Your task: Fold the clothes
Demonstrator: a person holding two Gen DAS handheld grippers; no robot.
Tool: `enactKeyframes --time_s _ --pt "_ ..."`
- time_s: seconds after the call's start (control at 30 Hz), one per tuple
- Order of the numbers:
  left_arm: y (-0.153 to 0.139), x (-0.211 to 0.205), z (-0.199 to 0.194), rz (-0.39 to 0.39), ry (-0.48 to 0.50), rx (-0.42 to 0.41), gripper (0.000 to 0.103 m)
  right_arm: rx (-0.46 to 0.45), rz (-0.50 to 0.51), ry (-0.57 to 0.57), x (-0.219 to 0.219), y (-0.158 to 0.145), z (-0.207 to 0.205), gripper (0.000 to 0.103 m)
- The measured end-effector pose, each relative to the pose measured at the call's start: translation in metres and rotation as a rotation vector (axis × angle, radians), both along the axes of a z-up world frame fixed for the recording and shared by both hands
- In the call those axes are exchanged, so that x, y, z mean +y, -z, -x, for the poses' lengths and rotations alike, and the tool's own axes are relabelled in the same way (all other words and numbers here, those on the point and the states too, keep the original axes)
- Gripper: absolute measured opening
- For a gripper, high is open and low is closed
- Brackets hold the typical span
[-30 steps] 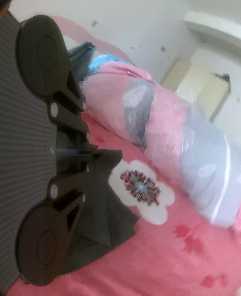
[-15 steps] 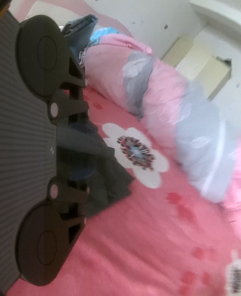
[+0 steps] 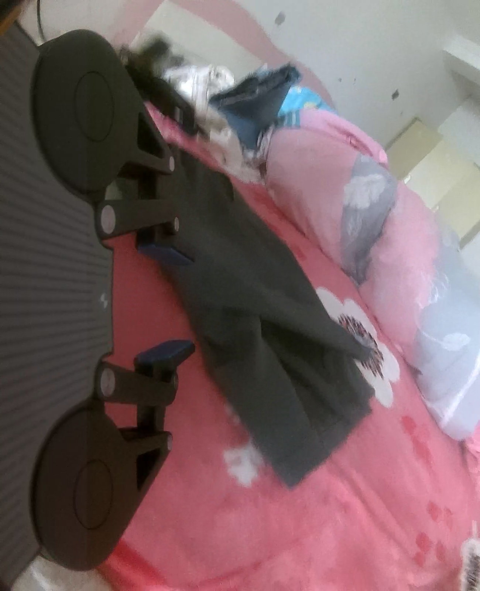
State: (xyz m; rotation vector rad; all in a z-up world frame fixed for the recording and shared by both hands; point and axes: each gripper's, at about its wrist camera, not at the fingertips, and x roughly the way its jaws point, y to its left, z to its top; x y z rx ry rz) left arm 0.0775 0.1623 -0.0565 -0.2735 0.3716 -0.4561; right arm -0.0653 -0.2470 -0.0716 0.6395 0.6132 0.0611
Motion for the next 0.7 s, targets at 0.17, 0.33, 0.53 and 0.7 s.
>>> enactKeyframes --time_s 0.17,0.33,0.53,0.7 --pt "-0.010 -0.079 0.036 -0.201 0.276 0.038 0.064 0.042 0.137 0.059 -0.005 0.009 -0.008 0.052" --pt "0.007 -0.151 0.050 -0.373 0.465 0.138 0.063 0.030 0.290 0.120 -0.005 0.011 -0.004 0.088" --pt "0.020 -0.172 0.047 -0.496 0.429 0.148 0.016 0.001 0.387 0.106 -0.004 0.017 -0.002 0.102" --pt "0.011 -0.161 0.027 -0.412 0.422 0.197 0.008 0.026 0.462 0.117 0.002 0.026 -0.004 0.102"
